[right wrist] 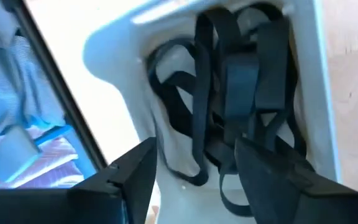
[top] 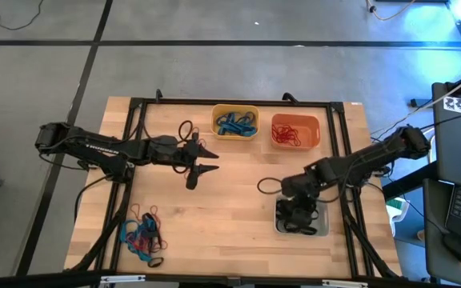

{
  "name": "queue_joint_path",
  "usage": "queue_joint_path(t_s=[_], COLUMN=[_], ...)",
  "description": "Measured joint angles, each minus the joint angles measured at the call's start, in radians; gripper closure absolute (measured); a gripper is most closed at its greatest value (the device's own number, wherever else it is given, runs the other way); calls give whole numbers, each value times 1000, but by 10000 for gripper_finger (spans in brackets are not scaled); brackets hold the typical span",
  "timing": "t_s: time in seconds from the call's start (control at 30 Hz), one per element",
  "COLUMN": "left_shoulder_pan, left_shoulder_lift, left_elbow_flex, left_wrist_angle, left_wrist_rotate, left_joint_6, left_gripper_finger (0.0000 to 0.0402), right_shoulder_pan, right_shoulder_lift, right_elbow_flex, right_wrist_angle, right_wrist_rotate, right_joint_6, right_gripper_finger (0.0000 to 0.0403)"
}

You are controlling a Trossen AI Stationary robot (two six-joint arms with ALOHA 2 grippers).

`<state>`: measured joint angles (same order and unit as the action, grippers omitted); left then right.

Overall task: Sort rubber bands into baskets
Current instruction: Put the red rubber band into the orange bin

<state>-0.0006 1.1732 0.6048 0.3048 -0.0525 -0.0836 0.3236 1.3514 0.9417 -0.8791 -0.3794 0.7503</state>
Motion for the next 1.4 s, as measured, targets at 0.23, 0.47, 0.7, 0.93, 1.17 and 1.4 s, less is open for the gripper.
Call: queue_joint_path(t_s=[0.23, 0.47, 0.7, 0.93, 1.17, 1.4], left_shoulder_pan=[3, 31, 35, 36, 31, 20], left_shoulder_lift=[0, 0, 0, 9, 79, 182], left_elbow_flex=[0, 0, -1, -30, -30, -30], left_wrist_angle=[-61, -221, -427, -501, -566, -641], left_wrist_rotate=[-39, -58, -64, -135, -155, -98], left_joint_6=[2, 3, -63, -150, -226, -258], left_gripper_finger=[231, 231, 231, 231, 231, 231], right_shoulder_pan=[-81, -109, -116, -136, -135, -136], right_shoulder_lift=[0, -1, 54, 162, 273, 332], right_elbow_flex=[105, 193, 164, 86, 44, 44], right_wrist_angle=[-18, 146, 411, 616, 824, 849], right_wrist_rotate=[-15, 268, 590, 632, 631, 633], right_joint_6=[-144, -416, -659, -773, -833, -854], right_gripper_finger=[188, 189, 189, 189, 189, 189])
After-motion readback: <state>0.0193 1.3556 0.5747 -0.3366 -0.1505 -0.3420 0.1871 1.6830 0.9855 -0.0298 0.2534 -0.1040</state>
